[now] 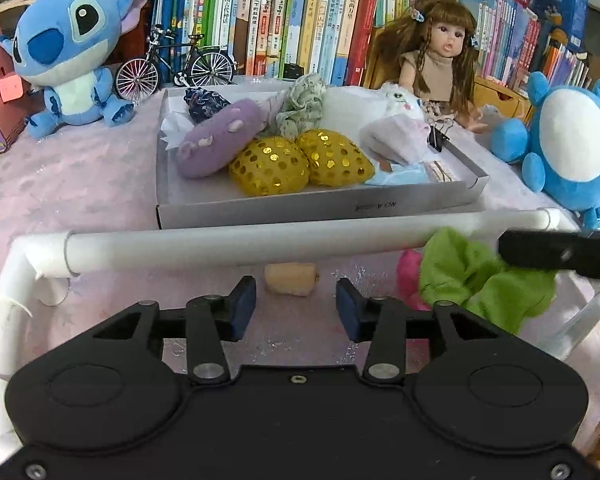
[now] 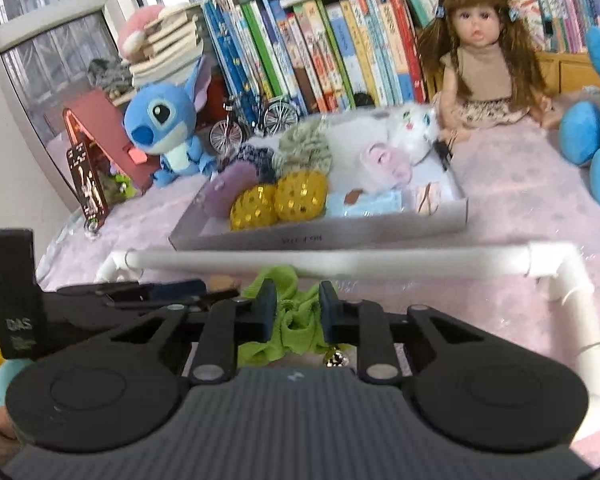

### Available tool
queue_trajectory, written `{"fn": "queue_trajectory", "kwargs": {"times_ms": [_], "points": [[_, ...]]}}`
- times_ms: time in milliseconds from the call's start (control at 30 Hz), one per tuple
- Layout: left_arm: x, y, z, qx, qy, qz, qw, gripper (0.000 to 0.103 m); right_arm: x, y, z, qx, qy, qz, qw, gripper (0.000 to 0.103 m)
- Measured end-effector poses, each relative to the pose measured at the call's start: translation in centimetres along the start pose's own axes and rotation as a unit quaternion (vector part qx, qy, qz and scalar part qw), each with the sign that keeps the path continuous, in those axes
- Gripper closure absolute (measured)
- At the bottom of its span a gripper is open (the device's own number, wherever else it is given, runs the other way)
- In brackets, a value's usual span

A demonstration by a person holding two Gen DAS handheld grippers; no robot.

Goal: Organize soft objects
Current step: 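Close the left tool on the beige sponge while the right tool lifts the scrunchie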

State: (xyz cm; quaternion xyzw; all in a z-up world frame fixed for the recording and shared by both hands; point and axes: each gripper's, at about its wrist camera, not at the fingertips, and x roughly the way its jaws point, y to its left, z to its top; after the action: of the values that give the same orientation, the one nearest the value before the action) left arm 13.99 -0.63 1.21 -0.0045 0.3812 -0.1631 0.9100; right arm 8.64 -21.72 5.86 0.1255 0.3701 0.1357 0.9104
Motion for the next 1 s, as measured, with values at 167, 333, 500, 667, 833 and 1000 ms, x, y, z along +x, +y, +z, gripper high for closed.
{"fn": "queue_trajectory", "kwargs": {"times_ms": [167,333,500,667,833,1000], "points": [[-0.2,-0.3,-0.1,0.004,0.002,0.001,1.0000,0.080,-1.0,0.2,0.4,-0.008,-0.026,-0.013,1.000,0.077],[-1.7,-0.3,-0.3,0.007,-0.007,-0.005,0.9999,0.080,-1.8,0.2,0.7,-0.012,-0.045,-0.021,0.999,0.084],[-2.8,-0.1,-0.1,0.000,-0.012,-0.013,0.9998,0.080,-2.4,-0.1,1.0,-0.008,-0.057,-0.023,0.998,0.090],[-3.4,-0.1,-0.2,0.001,-0.018,-0.012,0.9998,0.080,-2.1,-0.3,0.8,-0.018,-0.045,-0.009,0.999,0.021],[-4.2,-0.1,-0.2,0.002,-0.027,-0.015,0.9995,0.080,-0.8,0.5,0.1,-0.056,-0.009,-0.028,0.998,0.013],[-4.8,-0.4,-0.1,0.009,-0.043,-0.005,0.9990,0.080,1.1,0.7,-0.6,-0.074,0.048,-0.041,0.995,0.000]]}}
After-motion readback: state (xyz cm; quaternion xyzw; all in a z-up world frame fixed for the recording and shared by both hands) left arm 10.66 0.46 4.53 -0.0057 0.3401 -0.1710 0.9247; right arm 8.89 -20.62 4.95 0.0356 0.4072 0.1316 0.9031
